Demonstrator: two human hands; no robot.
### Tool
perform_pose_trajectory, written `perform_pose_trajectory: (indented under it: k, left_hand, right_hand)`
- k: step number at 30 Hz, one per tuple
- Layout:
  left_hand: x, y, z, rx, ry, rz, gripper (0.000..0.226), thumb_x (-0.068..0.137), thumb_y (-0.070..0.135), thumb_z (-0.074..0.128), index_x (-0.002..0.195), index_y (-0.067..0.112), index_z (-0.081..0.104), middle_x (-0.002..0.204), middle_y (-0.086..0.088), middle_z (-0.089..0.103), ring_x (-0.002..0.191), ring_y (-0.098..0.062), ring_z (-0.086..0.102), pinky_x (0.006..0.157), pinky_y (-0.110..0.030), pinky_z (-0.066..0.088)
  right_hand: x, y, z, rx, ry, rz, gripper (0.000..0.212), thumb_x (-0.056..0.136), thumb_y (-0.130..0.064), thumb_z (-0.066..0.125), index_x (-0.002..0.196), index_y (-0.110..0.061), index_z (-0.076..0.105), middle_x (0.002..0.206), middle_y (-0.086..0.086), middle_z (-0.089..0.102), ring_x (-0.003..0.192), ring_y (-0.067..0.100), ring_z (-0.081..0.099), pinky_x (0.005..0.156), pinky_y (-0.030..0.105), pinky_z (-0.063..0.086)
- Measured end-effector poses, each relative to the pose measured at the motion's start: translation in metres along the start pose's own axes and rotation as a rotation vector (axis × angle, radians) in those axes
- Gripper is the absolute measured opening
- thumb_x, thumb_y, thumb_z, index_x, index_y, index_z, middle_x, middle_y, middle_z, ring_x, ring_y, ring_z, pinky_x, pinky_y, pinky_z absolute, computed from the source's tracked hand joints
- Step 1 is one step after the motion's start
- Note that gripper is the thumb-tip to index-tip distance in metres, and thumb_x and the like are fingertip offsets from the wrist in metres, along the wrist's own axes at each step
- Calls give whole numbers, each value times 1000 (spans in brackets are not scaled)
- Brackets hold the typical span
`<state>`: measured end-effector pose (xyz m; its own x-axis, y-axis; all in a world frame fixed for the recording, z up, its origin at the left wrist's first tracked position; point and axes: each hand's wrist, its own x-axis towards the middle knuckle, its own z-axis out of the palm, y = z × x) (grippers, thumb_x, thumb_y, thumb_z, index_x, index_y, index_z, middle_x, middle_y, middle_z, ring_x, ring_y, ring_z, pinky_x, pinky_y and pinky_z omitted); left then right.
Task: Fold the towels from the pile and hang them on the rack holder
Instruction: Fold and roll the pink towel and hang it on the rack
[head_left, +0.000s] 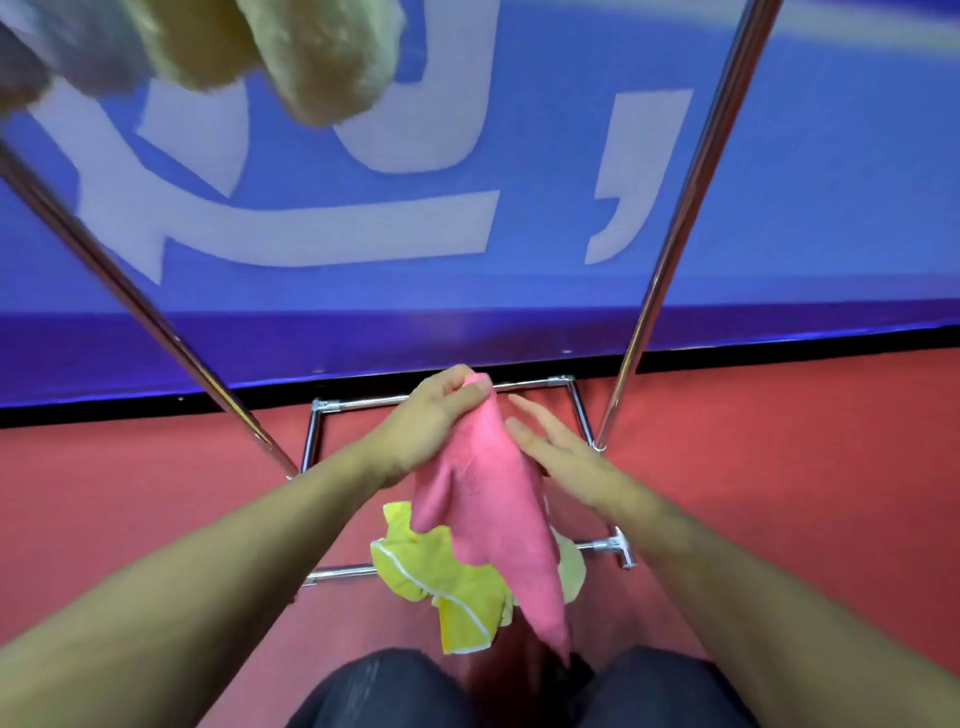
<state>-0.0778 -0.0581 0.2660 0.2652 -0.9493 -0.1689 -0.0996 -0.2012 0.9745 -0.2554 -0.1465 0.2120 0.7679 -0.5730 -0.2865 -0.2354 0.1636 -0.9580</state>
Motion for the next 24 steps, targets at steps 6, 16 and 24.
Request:
perform_pose_trajectory:
  k: [6,16,24]
  left_hand:
    - [-48,70,-33,129,160,90,25,96,39,59,75,25,55,72,9,56,68,-10,48,71,-34,41]
    - [-121,111,-50,771,-26,-128,98,66,104,25,125,36,64,134,12,65,121,-10,60,112,-37,41]
    - [-157,113,26,66,-439,-204,90,53,83,79,115,17,73,119,1,77,106,-11,70,101,-33,52]
  right_hand:
    - [-37,-69,25,-273,127,-242,11,92,-18,73,95,-8,77,90,7,78,77,3,63,76,25,52]
    - [-96,-165,25,-607,557,-542,56,92,-67,45,74,-25,78,59,-7,68,56,6,58,66,35,48]
    - [-120,-243,54,-270,467,-673,50,98,-62,43,74,-31,73,56,9,32,50,12,31,55,32,27]
